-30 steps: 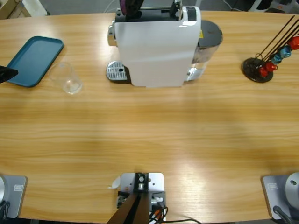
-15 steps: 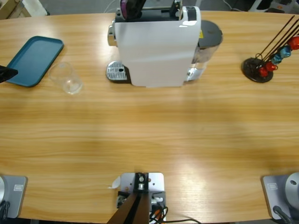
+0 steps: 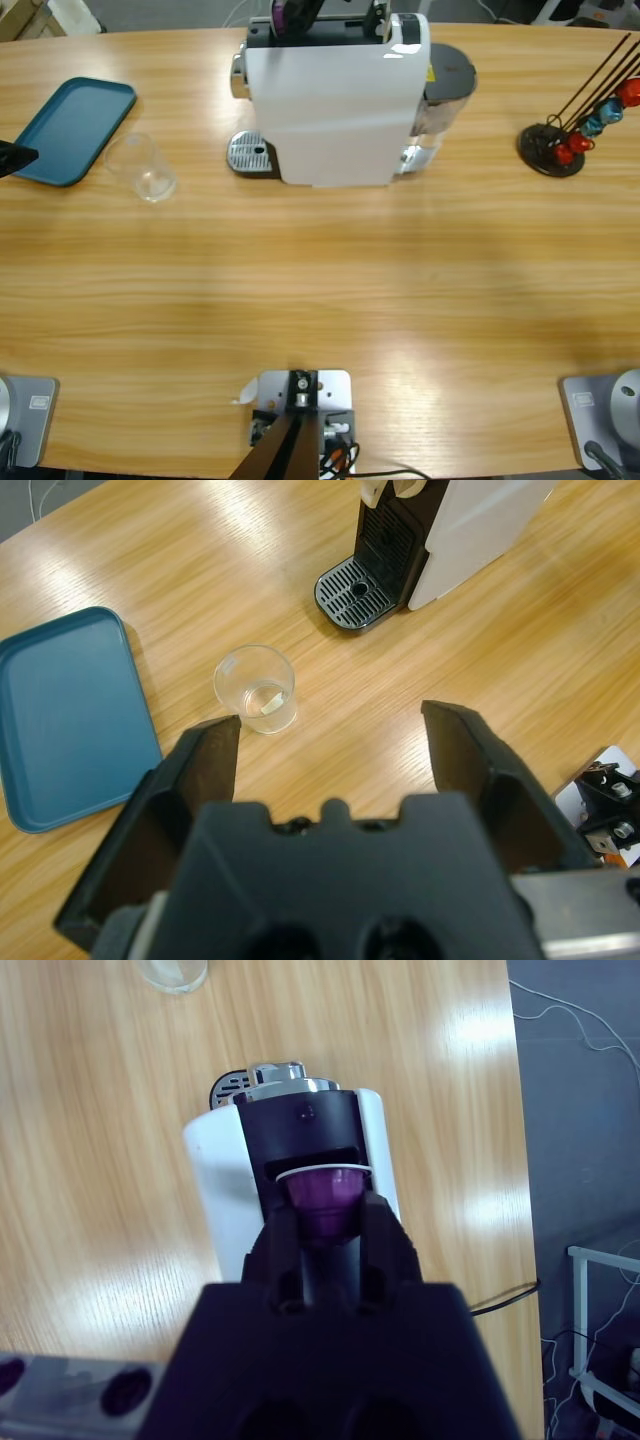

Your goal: Pour coffee

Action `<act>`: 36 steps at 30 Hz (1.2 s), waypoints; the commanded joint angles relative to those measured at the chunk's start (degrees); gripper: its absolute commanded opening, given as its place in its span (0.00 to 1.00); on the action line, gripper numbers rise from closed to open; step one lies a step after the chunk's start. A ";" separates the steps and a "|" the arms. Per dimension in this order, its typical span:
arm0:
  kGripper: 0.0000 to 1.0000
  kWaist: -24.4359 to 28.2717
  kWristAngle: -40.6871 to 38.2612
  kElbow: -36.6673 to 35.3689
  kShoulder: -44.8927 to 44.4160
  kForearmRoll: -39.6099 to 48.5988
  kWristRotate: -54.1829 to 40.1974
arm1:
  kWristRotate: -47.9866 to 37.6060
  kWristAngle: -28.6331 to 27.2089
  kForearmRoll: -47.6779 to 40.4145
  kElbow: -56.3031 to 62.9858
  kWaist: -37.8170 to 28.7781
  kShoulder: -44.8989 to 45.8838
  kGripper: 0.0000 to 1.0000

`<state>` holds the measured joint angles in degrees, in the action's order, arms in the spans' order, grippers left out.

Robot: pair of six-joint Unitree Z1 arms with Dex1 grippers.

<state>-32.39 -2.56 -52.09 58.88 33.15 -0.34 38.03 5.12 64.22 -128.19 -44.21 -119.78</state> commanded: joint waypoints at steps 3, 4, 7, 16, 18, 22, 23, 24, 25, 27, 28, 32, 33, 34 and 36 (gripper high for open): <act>0.77 -0.57 -0.61 1.90 0.35 -0.28 -0.80 | 0.55 1.30 1.11 0.05 0.79 -3.35 0.26; 0.77 -0.57 -0.61 1.88 0.37 -0.28 -0.80 | 0.55 1.58 1.67 -0.07 0.79 -3.44 0.45; 0.77 -0.57 -0.61 1.83 0.53 -0.34 -0.80 | 0.48 2.20 2.88 -0.48 0.79 -3.61 0.72; 0.77 -0.57 -0.61 1.88 0.62 -0.37 -0.80 | -0.03 2.90 3.37 -1.15 0.79 -3.60 0.83; 0.77 -0.57 -0.69 1.88 0.74 -0.37 -0.80 | -0.06 2.58 4.15 -2.15 0.77 -3.42 0.84; 0.77 -0.57 -0.69 1.88 0.88 -0.37 -0.80 | -1.48 1.46 6.03 -5.84 -0.32 -0.54 0.83; 0.77 -0.57 -0.69 1.88 0.90 -0.37 -0.80 | -2.10 1.12 6.24 -6.60 -1.20 0.69 0.82; 0.77 -0.57 -0.69 1.90 0.97 -0.37 -0.80 | -2.70 0.98 6.27 -7.00 -2.13 1.87 0.81; 0.77 -0.57 -0.69 1.85 1.04 -0.37 -0.80 | -3.24 0.74 6.27 -7.26 -3.24 3.12 0.80; 0.77 -0.57 -0.69 1.83 1.29 -0.39 -0.80 | -4.12 0.97 6.11 -7.40 -5.35 5.72 0.76; 0.77 -0.57 -0.69 1.81 1.37 -0.46 -0.80 | -4.95 1.92 6.10 -7.46 -6.28 6.85 0.76; 0.77 -0.57 -0.75 1.81 1.57 -0.53 -0.80 | -9.10 1.09 10.30 -8.05 -11.44 10.06 0.91; 0.77 -0.58 -0.76 1.81 1.50 -0.53 -0.80 | -9.64 -1.60 13.67 -9.44 -12.15 10.31 0.87; 0.77 -0.64 -0.78 1.81 1.51 -0.55 -0.80 | -10.08 -3.74 15.73 -9.79 -12.22 11.15 0.74; 0.77 -0.85 -0.71 1.81 1.50 -0.56 -0.80 | -11.75 -6.75 15.98 -7.81 -12.24 14.35 0.64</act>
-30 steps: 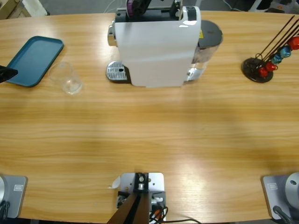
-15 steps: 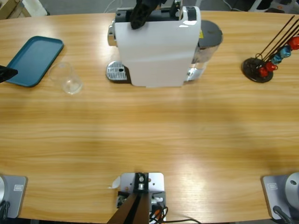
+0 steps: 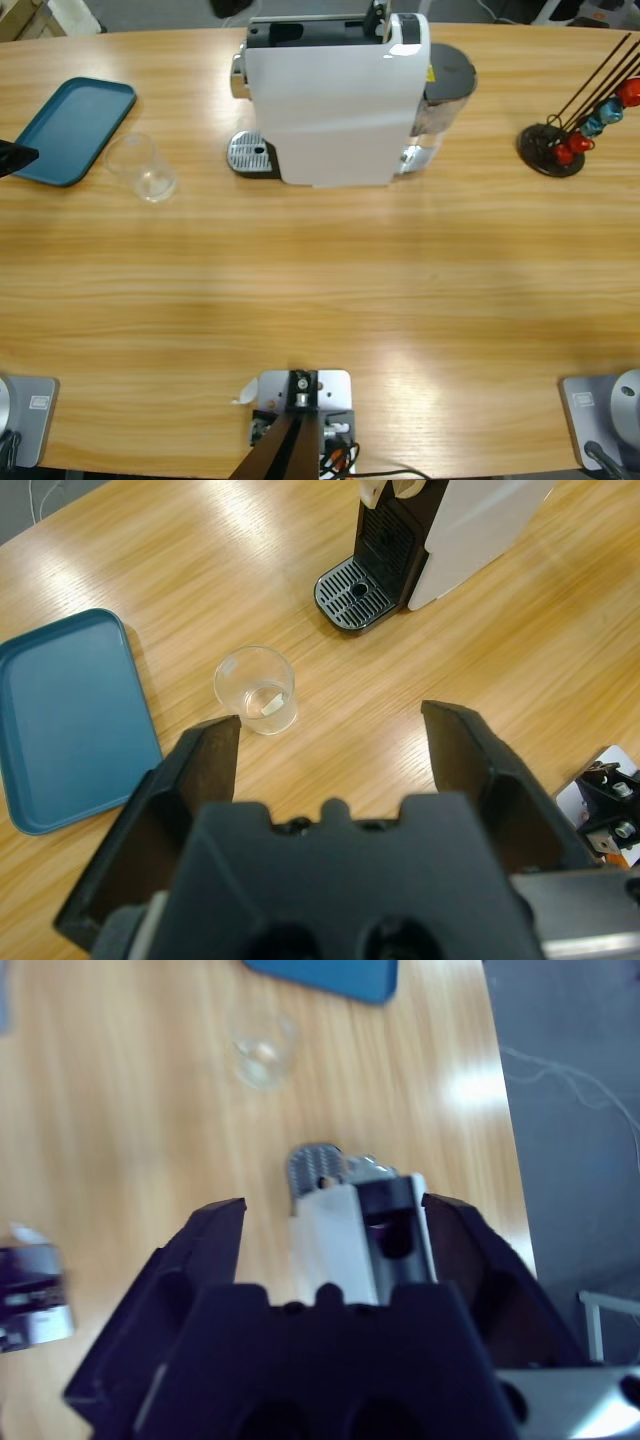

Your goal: Pour coffee

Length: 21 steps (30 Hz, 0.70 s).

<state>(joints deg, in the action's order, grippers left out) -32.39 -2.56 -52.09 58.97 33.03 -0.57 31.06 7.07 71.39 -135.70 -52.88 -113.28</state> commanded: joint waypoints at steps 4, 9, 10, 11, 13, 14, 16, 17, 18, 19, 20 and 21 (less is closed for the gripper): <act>0.77 -1.15 -0.78 1.90 1.41 -0.78 -0.58 | -8.67 -20.91 10.38 7.98 -4.78 13.65 0.84; 0.77 -1.62 -0.76 1.99 1.36 -0.78 -0.58 | -14.99 -24.65 10.38 11.44 -4.46 18.40 0.00; 0.77 -1.69 -0.75 2.04 1.40 -0.78 -0.58 | -15.06 -22.61 6.27 12.99 -3.99 20.59 0.00; 0.77 -1.71 -0.69 2.08 1.33 -0.78 -0.58 | -15.06 -21.17 3.03 13.97 -3.34 21.96 0.00; 0.77 -1.71 -0.69 2.08 1.33 -0.78 -0.58 | -14.52 -20.40 -0.92 14.90 -2.58 22.49 0.00; 0.77 -1.71 -0.69 2.08 1.26 -0.79 -0.58 | -14.27 -20.24 -2.47 16.28 -2.55 22.60 0.00; 0.77 -1.71 -0.61 2.08 1.12 -0.78 -0.58 | -14.03 -16.99 -6.07 20.46 -2.51 24.35 0.00; 0.77 -1.71 -0.61 2.08 1.01 -0.78 -0.58 | -14.22 -16.04 -9.34 23.54 -2.44 25.27 0.00; 0.77 -1.71 -0.61 2.13 0.90 -0.78 -0.58 | -15.10 -14.26 -10.75 25.13 -1.63 25.39 0.00; 0.77 -1.71 -0.61 2.17 0.75 -0.78 -0.58 | -16.37 -12.73 -10.62 25.42 -0.77 25.09 0.00; 0.77 -1.71 -0.57 2.17 0.57 -0.78 -0.58 | -16.44 -12.61 -10.89 26.40 -0.65 25.04 0.00; 0.77 -1.71 -0.52 2.17 0.38 -0.78 -0.58 | -16.40 -13.94 -11.87 28.28 -0.65 24.93 0.00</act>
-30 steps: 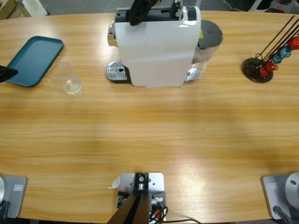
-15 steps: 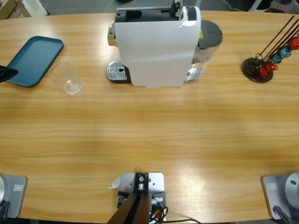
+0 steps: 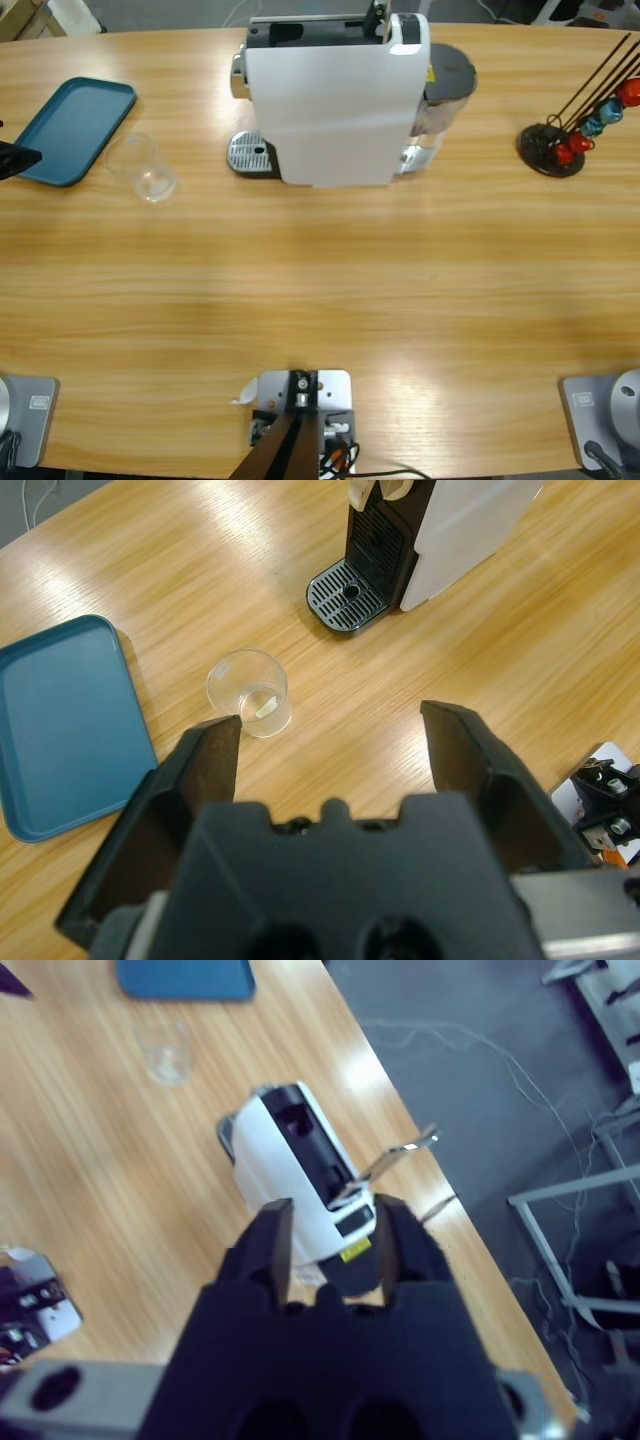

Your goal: Pour coffee

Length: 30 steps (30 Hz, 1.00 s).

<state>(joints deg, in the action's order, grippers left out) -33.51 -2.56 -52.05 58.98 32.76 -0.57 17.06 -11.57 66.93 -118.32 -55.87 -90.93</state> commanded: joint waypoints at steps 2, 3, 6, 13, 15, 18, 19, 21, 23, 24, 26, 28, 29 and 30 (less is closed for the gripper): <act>0.77 -0.59 -0.52 2.13 0.10 -0.50 -0.57 | -3.66 -3.04 -10.15 15.68 2.35 1.69 0.00; 0.77 -0.59 -0.43 2.13 0.09 -0.48 -0.57 | -5.01 -7.17 -11.91 18.53 2.29 1.18 0.00; 0.77 -0.59 -0.43 2.07 0.32 -0.50 -0.57 | -8.32 -20.48 -18.13 25.39 0.87 -0.23 0.00; 0.77 -0.59 -0.34 1.95 0.61 -0.59 -0.57 | -11.45 -39.06 -25.58 28.60 -3.63 -5.72 0.00; 0.77 -0.59 -0.27 1.95 0.61 -0.54 -0.57 | -11.43 -40.41 -25.79 28.20 -5.39 -6.95 0.00; 0.77 -0.59 -0.25 1.95 0.70 -0.55 -0.54 | -11.66 -43.70 -25.88 28.15 -7.58 -7.72 0.00; 0.77 -0.59 -0.25 1.95 0.70 -0.54 -0.54 | -11.92 -45.24 -25.88 28.08 -8.27 -8.14 0.00; 0.77 -0.59 -0.25 1.86 0.91 -0.59 -0.57 | -12.24 -46.98 -25.88 28.09 -9.24 -9.39 0.00; 0.77 -0.59 -0.25 1.86 1.05 -0.59 -0.57 | -12.63 -47.77 -25.88 27.81 -9.34 -10.11 0.00; 0.77 -0.59 -0.25 1.86 1.09 -0.59 -0.57 | -12.66 -47.95 -25.88 27.53 -9.34 -10.32 0.00; 0.77 -0.59 -0.25 1.86 1.16 -0.59 -0.57 | -12.59 -48.14 -25.88 26.65 -9.34 -11.32 0.00; 0.77 -0.59 -0.34 1.78 1.48 -0.59 -0.57 | -12.45 -48.20 -25.88 25.26 -9.34 -12.78 0.00; 0.77 -0.59 -0.34 1.78 1.63 -0.59 -0.57 | -12.19 -48.21 -25.83 24.51 -9.34 -13.41 0.00; 0.77 -0.59 -0.38 1.70 1.69 -0.59 -0.57 | -11.84 -48.34 -25.79 23.56 -9.34 -14.13 0.00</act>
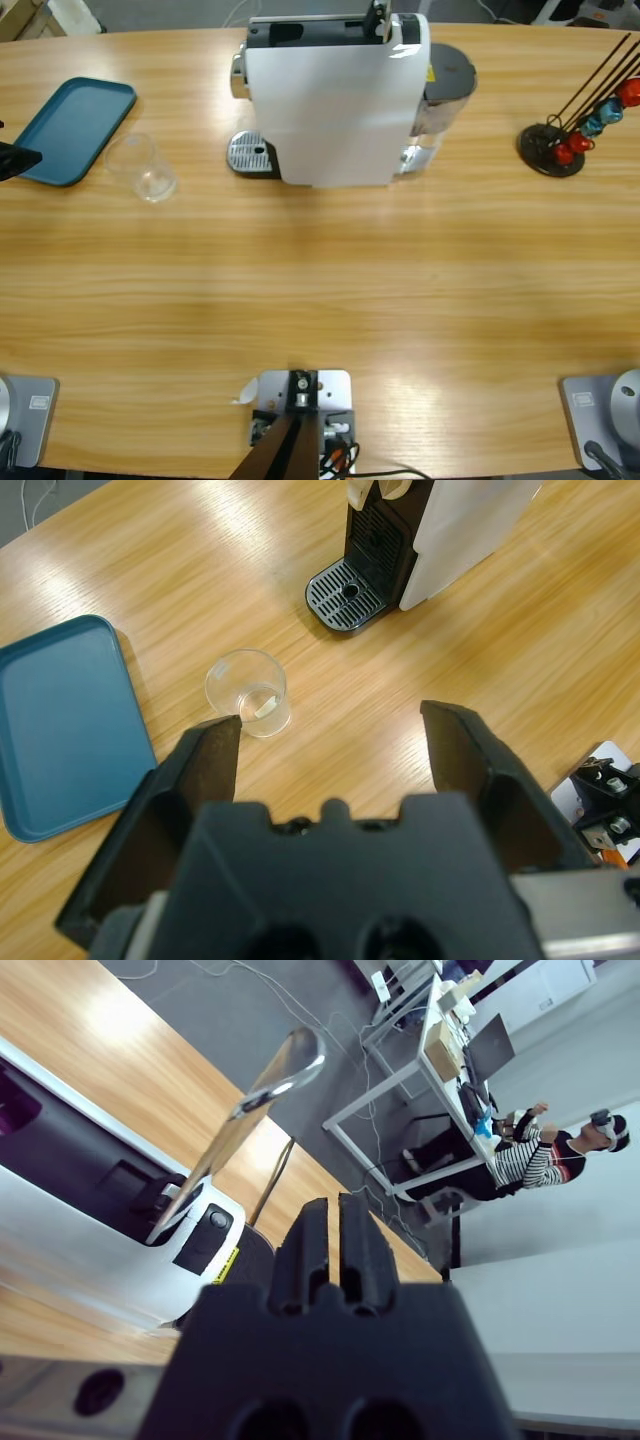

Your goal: Pour coffee

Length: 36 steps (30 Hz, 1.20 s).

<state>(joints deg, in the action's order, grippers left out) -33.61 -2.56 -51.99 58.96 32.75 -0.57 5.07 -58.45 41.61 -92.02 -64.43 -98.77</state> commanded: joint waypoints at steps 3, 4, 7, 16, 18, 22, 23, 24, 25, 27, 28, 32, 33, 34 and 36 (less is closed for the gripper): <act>0.77 -0.49 -0.41 1.63 1.95 -0.59 -0.57 | 1.54 -1.58 -0.39 -5.28 -0.79 -7.70 0.00; 0.77 -0.49 -0.43 1.63 2.00 -0.59 -0.57 | 2.12 -1.61 -0.39 -6.14 -0.79 -8.20 0.00; 0.77 -0.56 -0.43 1.63 2.04 -0.59 -0.57 | 3.04 -1.66 -0.31 -7.56 -0.79 -9.06 0.00; 0.77 -0.91 -0.43 1.63 2.21 -0.59 -0.54 | 3.14 -0.68 -0.29 -8.05 -1.77 -10.74 0.00; 0.77 -0.93 -0.43 1.63 2.30 -0.59 -0.56 | 3.11 -0.08 -0.31 -8.25 -2.62 -11.64 0.00; 0.77 -1.02 -0.45 1.63 2.44 -0.59 -0.56 | 3.04 1.55 -0.39 -9.27 -3.60 -13.22 0.00; 0.77 -1.02 -0.50 1.54 2.60 -0.59 -0.56 | 2.97 1.97 -0.39 -9.53 -3.76 -13.56 0.00; 0.77 -1.02 -0.47 1.54 2.62 -0.59 -0.57 | 2.89 2.29 -0.39 -9.78 -4.04 -14.01 0.00; 0.77 -1.02 -0.50 1.54 2.56 -0.59 -0.56 | 2.84 2.33 -0.39 -9.99 -4.22 -14.37 0.00; 0.77 -1.02 -0.50 1.54 2.56 -0.59 -0.56 | 2.75 2.99 -0.39 -10.21 -4.39 -14.77 0.00; 0.77 -1.02 -0.50 1.54 2.62 -0.59 -0.50 | 2.75 3.35 -0.39 -10.41 -4.39 -15.00 0.00; 0.77 -1.11 -0.52 1.54 2.65 -0.59 -0.54 | 3.23 4.84 -0.17 -11.95 -4.48 -16.42 0.00; 0.77 -1.11 -0.52 1.54 2.65 -0.59 -0.56 | 3.40 5.16 -0.13 -12.38 -4.48 -16.77 0.00; 0.77 -1.11 -0.52 1.54 2.65 -0.59 -0.52 | 3.63 5.42 -0.13 -12.66 -4.48 -17.09 0.00; 0.77 -1.11 -0.52 1.54 2.65 -0.59 -0.54 | 4.11 6.30 -0.04 -13.29 -4.48 -17.74 0.00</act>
<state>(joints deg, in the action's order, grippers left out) -34.12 -2.56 -52.00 59.75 32.75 -0.57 7.73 -55.67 41.62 -103.87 -67.14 -109.94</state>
